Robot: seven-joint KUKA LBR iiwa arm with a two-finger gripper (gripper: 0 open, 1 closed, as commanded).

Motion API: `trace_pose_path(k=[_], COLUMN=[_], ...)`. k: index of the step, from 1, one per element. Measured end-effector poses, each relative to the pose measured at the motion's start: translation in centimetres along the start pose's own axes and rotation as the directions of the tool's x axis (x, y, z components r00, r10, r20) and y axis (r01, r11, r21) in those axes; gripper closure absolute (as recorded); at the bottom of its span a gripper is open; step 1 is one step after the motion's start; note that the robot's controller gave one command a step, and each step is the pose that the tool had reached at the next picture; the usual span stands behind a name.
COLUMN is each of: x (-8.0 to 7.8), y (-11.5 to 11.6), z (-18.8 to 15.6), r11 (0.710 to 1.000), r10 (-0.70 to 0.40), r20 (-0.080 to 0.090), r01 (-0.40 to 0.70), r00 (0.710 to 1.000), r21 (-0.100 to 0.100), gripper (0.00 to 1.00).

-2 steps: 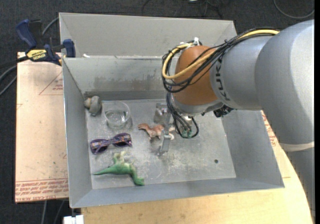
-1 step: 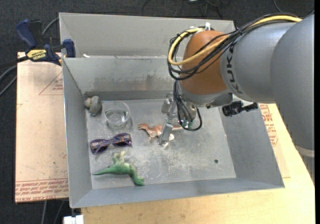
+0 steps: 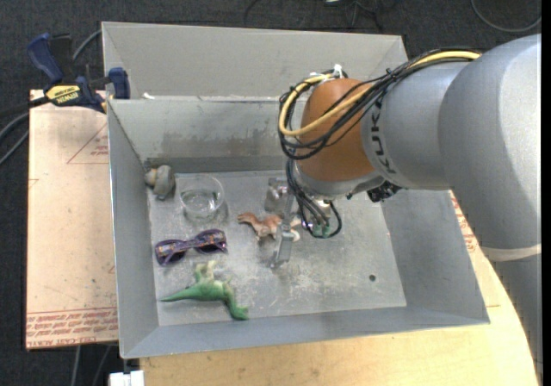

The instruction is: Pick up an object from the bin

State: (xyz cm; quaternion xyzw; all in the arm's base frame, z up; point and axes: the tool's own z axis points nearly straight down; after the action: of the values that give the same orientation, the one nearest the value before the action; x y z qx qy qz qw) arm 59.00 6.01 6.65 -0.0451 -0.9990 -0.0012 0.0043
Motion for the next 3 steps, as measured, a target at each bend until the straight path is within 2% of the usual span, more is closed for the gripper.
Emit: trace_pose_path(k=[1,2,3], x=[2.1,-0.1,-0.1], y=[0.9,0.1,0.1], z=[-0.3,-0.1,-0.1], r11=[0.924,1.000,1.000], r10=[0.382,0.001,0.001], r20=[0.012,0.004,0.004], r01=[-0.382,-0.001,-0.001], r00=[0.924,1.000,1.000], r21=[-0.007,-0.002,-0.002], gripper=[0.00,1.00,1.00])
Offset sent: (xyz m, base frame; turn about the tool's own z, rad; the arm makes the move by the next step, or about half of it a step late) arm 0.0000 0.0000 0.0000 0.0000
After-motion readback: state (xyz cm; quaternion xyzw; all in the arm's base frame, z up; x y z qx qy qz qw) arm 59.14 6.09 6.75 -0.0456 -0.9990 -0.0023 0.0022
